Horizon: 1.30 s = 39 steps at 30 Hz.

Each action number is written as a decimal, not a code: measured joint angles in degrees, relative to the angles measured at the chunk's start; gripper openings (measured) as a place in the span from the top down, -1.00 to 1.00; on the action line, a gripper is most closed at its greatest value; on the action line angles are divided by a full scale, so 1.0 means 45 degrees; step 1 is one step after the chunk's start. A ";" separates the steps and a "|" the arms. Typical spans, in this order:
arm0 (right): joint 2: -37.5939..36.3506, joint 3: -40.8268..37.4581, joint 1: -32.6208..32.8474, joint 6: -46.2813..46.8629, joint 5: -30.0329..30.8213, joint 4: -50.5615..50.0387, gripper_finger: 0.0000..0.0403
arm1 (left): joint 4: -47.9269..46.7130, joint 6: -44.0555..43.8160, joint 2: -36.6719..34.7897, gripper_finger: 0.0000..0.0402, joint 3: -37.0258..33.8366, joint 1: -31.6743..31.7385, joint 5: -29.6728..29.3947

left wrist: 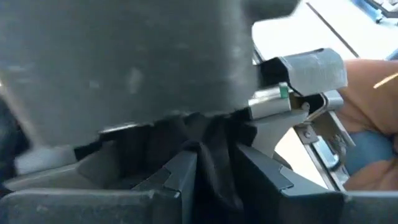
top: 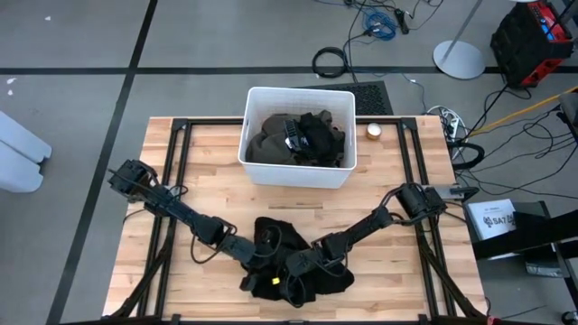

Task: Sort clothes
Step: Put the black shirt into the white laundry bin

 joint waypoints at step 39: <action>-0.4071 -0.0024 0.0063 -0.1192 0.0227 -0.5035 0.82 | -0.8419 -0.2457 -0.5348 0.46 0.0019 -0.0940 -0.2346</action>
